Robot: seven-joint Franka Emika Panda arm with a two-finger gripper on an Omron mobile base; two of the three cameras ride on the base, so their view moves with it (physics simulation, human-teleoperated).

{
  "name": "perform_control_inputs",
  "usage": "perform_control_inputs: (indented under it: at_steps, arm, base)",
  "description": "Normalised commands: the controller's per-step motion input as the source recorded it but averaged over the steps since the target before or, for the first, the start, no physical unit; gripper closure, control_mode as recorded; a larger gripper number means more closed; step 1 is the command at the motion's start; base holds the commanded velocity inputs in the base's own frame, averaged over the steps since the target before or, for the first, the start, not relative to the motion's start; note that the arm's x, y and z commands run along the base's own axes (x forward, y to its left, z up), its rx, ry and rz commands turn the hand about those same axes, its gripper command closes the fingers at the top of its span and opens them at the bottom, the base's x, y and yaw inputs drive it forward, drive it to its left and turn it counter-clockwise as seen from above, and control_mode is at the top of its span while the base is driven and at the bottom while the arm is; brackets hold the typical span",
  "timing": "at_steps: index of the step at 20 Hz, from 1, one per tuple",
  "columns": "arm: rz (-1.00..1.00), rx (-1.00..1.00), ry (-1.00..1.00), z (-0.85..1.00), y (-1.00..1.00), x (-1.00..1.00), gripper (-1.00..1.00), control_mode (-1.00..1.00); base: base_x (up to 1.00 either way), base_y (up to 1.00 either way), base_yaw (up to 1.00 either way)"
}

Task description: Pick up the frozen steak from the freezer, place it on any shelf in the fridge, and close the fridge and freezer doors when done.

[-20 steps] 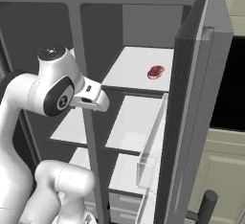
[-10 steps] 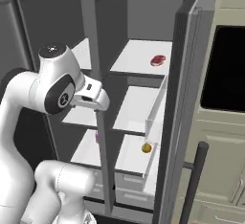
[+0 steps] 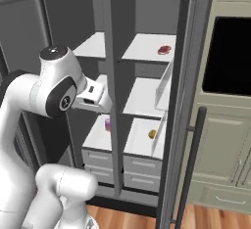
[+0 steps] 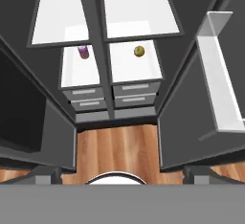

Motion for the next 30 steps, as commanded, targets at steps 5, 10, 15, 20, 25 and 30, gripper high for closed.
perform_control_inputs:
  at_steps: [5, 10, 15, 20, 25, 30]
  arm:
    - [0.0, 0.0, 0.0, 0.0, 0.0, -0.08, -1.0, -1.0]
    - [0.0, 0.0, -0.01, 0.0, 0.02, -0.34, -1.0, -1.0]
    - [0.01, -0.04, -0.26, 0.09, 0.76, -0.84, -1.0, -1.0]
    - [0.01, -0.11, -0.37, 0.17, 1.0, -0.65, -1.0, -1.0]
    - [0.0, -0.09, -0.28, 0.07, 1.0, -0.15, -1.0, -1.0]
    - [0.0, -0.11, -0.25, 0.0, 1.0, 0.02, -1.0, -1.0]
  base:
    - [-0.41, 0.0, 0.0]
    - [0.0, 0.0, 0.0]
    - [0.0, 0.0, 0.0]
    - [0.0, 0.0, 0.0]
    - [0.0, 0.0, 0.0]
    - [0.0, 0.0, 0.0]
